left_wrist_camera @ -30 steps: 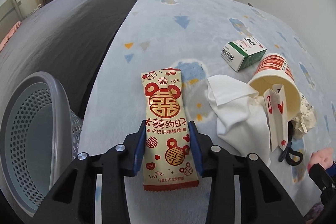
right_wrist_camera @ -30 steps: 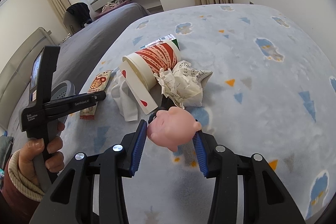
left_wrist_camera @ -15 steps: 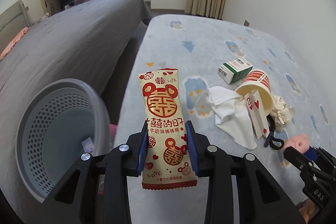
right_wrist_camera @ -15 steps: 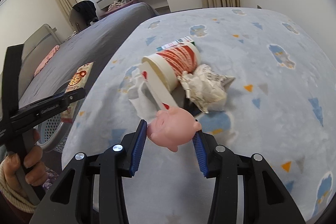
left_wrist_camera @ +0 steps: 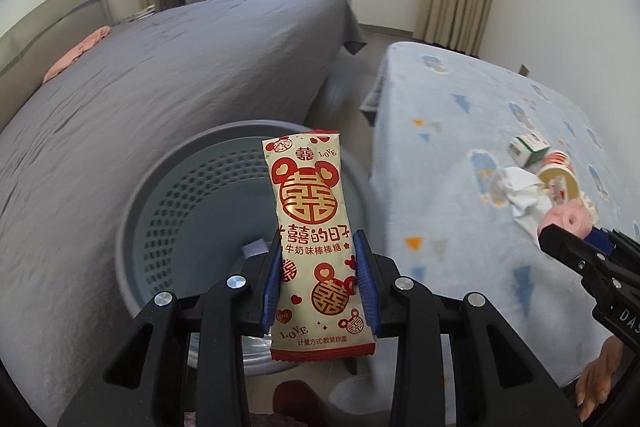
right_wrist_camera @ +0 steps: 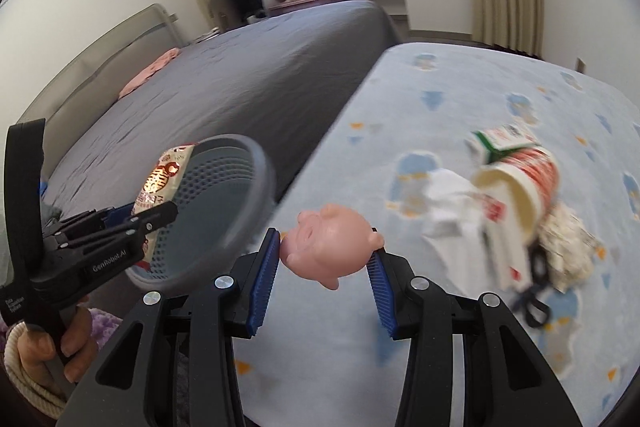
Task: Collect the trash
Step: 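Carry wrapper and pig over the grey basket and open both tools, then withdraw both open tools from above the basket toward the bed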
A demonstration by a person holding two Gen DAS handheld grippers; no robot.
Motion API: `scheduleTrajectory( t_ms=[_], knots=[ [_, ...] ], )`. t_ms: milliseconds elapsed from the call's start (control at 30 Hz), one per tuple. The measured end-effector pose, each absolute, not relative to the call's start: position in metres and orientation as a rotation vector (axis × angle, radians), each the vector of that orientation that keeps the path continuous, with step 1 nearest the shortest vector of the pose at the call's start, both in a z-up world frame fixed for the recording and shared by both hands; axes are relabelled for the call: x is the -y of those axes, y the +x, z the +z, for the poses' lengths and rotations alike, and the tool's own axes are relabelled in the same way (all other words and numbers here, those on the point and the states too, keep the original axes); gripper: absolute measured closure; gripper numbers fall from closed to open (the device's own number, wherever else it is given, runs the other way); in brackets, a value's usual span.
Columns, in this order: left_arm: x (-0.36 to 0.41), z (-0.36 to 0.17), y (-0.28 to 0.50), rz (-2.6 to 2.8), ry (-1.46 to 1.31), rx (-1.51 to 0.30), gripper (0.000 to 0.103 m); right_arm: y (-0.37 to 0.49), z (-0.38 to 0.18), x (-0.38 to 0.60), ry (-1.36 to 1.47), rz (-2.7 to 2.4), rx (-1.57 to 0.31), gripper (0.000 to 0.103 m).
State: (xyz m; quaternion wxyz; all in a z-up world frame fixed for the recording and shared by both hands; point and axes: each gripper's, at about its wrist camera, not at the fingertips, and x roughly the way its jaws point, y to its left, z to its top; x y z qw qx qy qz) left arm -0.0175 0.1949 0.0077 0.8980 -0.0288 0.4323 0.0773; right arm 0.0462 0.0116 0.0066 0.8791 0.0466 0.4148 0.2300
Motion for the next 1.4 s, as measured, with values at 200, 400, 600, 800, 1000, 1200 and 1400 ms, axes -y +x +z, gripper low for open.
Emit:
scheduleTrajectory(
  t_ms=[200,400,600,800,1000,1200,1400],
  knots=[
    [-0.235,0.002,-0.019,0.213,-0.094,-0.897,0.07,0.07,0.006,-0.072,0.073,0.583,-0.88,0.061],
    [-0.261,-0.017,-0.012,0.241,-0.135,-0.921,0.069,0.09,-0.001,-0.12,0.035,0.656,-0.908,0.061],
    [-0.273,-0.019,-0.012,0.257,-0.169,-0.908,0.065,0.102,-0.015,-0.147,-0.022,0.685,-0.925,0.061],
    [-0.278,-0.019,-0.013,0.29,-0.164,-0.901,0.045,0.107,-0.02,-0.156,-0.031,0.681,-0.918,0.047],
    [-0.288,-0.022,-0.013,0.316,-0.187,-0.909,0.044,0.105,-0.019,-0.155,-0.035,0.662,-0.901,0.043],
    [-0.289,-0.021,-0.015,0.324,-0.187,-0.895,0.038,0.102,-0.022,-0.153,-0.036,0.651,-0.916,0.043],
    [-0.288,-0.022,-0.015,0.326,-0.182,-0.893,0.037,0.098,-0.023,-0.148,-0.025,0.646,-0.914,0.043]
  ],
)
